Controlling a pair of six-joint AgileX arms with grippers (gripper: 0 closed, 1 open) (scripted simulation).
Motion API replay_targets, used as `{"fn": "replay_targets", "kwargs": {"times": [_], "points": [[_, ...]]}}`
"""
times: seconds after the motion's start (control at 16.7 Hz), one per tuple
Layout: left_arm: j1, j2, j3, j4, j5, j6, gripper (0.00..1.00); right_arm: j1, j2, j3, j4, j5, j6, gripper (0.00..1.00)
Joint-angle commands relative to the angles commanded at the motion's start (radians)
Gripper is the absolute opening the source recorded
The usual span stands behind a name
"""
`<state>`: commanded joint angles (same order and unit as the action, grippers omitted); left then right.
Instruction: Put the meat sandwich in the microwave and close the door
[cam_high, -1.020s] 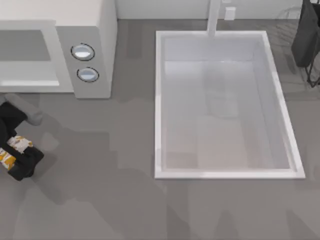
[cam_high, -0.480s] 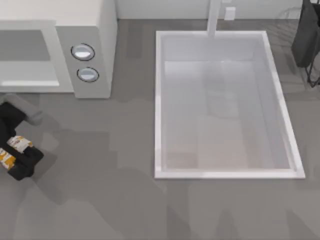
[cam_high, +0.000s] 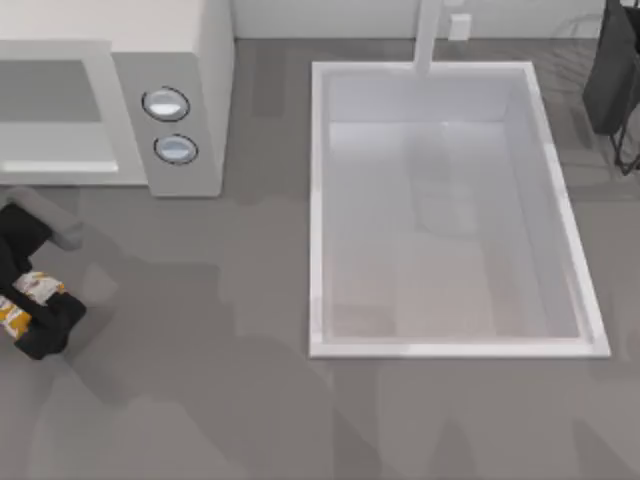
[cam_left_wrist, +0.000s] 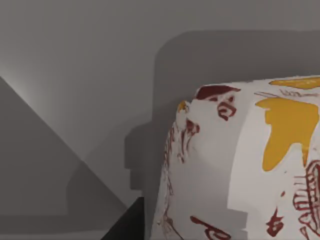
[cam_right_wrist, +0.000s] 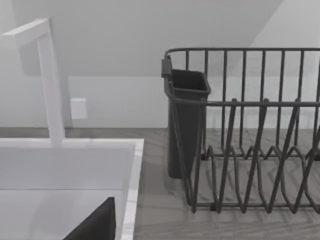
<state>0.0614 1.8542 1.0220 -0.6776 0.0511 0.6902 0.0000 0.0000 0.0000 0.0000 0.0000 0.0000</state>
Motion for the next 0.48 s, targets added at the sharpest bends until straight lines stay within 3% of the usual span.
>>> {"fn": "replay_targets", "kwargs": {"times": [0.48], "points": [[-0.02,-0.126,-0.055,-0.087,-0.107,0.006,0.0,0.0,0.0,0.0,0.0,0.0,0.0,1.0]]}}
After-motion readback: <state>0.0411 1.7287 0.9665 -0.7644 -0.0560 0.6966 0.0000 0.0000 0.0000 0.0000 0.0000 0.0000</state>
